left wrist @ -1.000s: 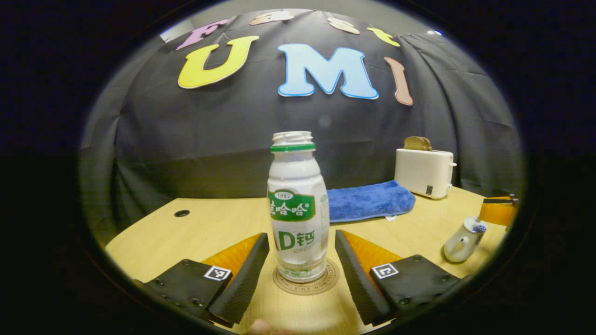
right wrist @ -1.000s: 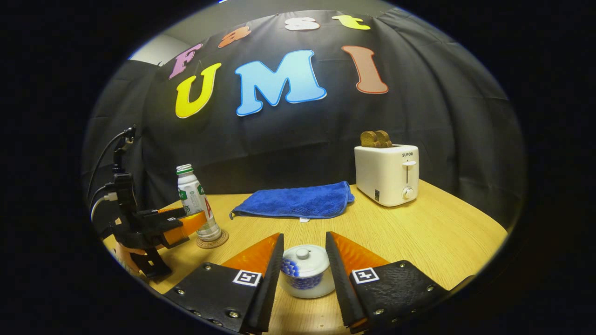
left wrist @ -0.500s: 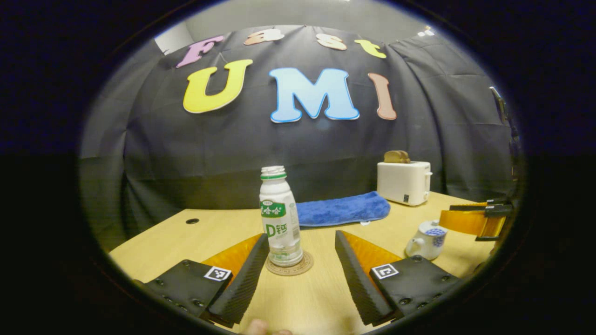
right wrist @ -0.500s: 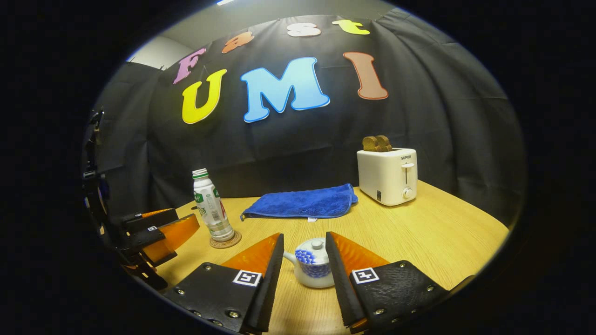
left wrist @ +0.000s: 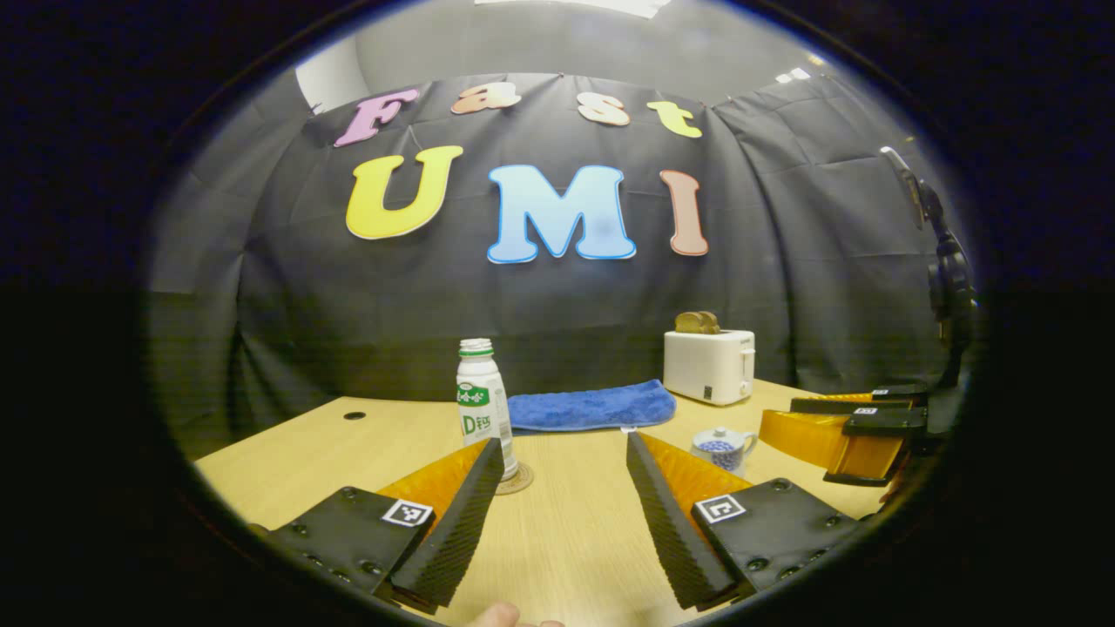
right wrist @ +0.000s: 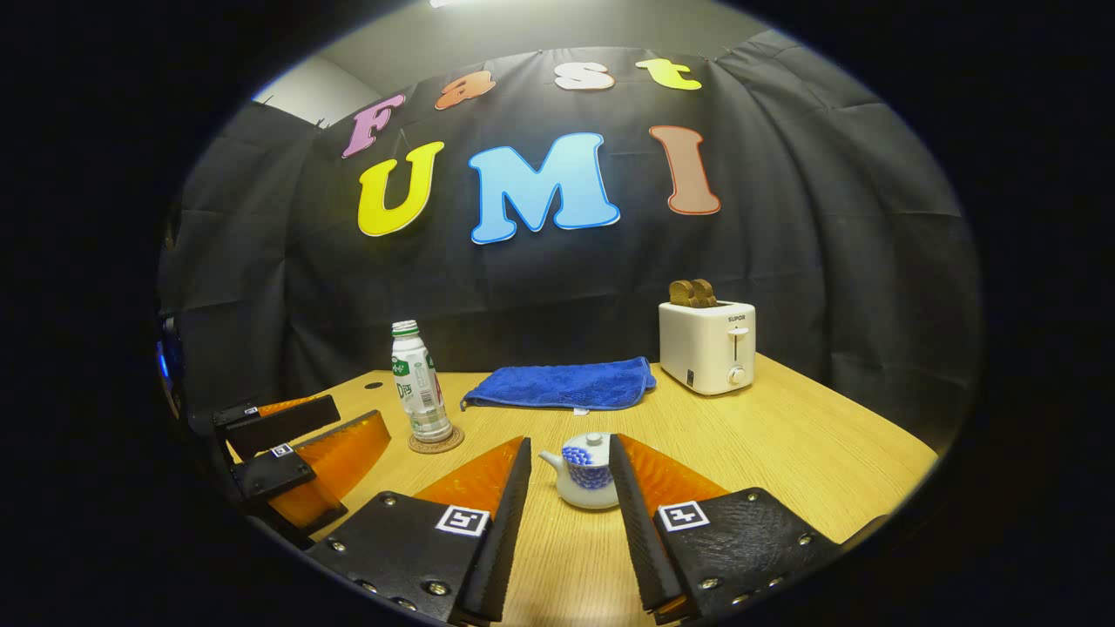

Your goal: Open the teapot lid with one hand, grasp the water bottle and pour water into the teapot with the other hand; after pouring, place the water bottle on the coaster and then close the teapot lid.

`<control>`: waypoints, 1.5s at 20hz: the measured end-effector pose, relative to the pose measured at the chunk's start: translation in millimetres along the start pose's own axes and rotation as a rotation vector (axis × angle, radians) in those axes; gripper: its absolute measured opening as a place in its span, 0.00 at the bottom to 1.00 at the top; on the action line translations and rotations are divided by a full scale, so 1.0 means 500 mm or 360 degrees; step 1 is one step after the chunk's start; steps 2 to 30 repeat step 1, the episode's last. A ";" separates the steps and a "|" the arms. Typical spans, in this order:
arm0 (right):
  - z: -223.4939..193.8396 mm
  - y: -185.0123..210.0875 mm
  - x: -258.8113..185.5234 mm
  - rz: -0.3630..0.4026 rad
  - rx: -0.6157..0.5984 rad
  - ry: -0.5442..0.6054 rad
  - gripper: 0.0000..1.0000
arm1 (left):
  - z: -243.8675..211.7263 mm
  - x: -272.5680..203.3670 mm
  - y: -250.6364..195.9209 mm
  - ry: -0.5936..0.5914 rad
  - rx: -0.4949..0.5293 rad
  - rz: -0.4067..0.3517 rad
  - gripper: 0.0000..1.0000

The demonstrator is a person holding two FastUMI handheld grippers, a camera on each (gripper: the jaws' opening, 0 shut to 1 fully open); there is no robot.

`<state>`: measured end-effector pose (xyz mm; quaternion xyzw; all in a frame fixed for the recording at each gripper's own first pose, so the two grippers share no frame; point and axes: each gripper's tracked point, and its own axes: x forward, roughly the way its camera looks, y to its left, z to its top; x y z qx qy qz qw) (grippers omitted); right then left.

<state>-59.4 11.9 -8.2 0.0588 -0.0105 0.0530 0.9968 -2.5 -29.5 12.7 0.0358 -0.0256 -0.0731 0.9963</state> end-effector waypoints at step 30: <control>-0.002 0.001 -0.007 -0.0003 -0.0010 -0.0004 0.56 | 0.001 -0.007 -0.009 -0.0002 -0.0003 -0.0002 0.99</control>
